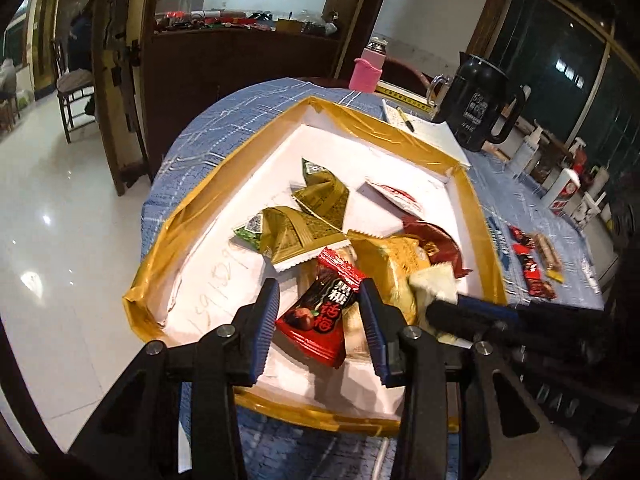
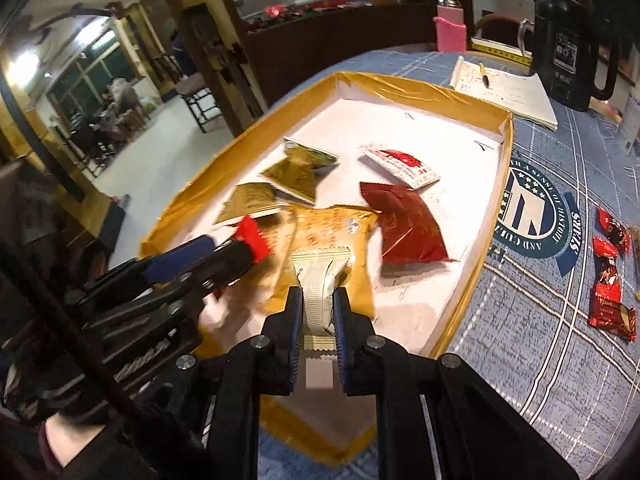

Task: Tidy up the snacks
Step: 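Carry both packets into the white tray and open both tools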

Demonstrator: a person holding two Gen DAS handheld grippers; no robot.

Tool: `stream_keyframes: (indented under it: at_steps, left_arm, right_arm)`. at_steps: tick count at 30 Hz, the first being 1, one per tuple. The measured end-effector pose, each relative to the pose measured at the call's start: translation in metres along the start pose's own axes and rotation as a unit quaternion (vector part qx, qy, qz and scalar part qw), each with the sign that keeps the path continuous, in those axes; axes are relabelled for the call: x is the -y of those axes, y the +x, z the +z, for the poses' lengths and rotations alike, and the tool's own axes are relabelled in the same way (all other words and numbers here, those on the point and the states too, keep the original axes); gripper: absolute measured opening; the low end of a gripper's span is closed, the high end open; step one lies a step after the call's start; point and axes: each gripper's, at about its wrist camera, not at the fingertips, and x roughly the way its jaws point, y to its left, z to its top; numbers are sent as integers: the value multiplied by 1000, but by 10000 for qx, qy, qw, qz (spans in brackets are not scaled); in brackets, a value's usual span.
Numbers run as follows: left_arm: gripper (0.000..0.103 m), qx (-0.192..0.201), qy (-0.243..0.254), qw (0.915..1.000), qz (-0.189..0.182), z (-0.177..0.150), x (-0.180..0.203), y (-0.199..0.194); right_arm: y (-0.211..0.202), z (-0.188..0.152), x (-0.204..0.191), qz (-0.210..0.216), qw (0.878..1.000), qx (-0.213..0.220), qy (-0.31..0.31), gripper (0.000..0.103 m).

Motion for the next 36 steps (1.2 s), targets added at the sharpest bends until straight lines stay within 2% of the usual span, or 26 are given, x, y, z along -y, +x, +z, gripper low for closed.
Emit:
stream_keyframes:
  at_steps: [3,6,8,10,12,14,16,19,22,24,26,29,33,36]
  left_arm:
    - [47,57,59,10000,14,2,-1,2]
    - [51,136,-132,9993,-335,0,-8,-6]
    - [52,190,-263,9986,-429,0,-12,-12]
    - [58,329,-444,9972,-499,0,-18,-24]
    - [72,438,-624,9958,-498,0,-20,-34]
    - [79,564,-672,9950,-477,0,-17,-43]
    - [82,704,-629,9946,-429,1,-11,-53]
    - [84,790,-554,9944,-419,1,-2,-64]
    - [84,863,-632,9923,-624,-2,3,-72]
    - [84,856,-667,9925,-563,-4,8,-74]
    - [84,746,-512,9950,-433,-5,19,-71]
    - [84,685,-19,9976,-22,-10,47,-68]
    - [84,626,466,9968,162,-17,84,-66]
    - [84,707,840,9932,376,-23,113,-68]
  right_arm:
    - [3,10,9,-195,9997,43,135,13]
    - [5,15,15,-491,9983,90,284,13]
    - [4,13,21,-580,9977,55,355,13]
    - [1,7,21,-511,9980,-26,369,13]
    - [-3,-1,12,-377,9990,-125,184,14]
    - [-6,-8,4,-269,9995,-163,73,16]
    - [-12,-11,-2,-368,9993,-3,-89,17]
    - [-27,-16,-4,-320,9988,337,-134,29]
    - [-53,-24,7,-215,9971,726,62,30]
    - [-70,-33,18,-169,9951,945,226,30]
    - [-87,-46,37,-152,9924,1125,467,30]
    - [-107,-66,67,-49,9868,1295,972,30]
    - [-129,-93,98,3,9775,1467,1518,30]
    - [-140,-111,118,-207,9740,1500,1688,30]
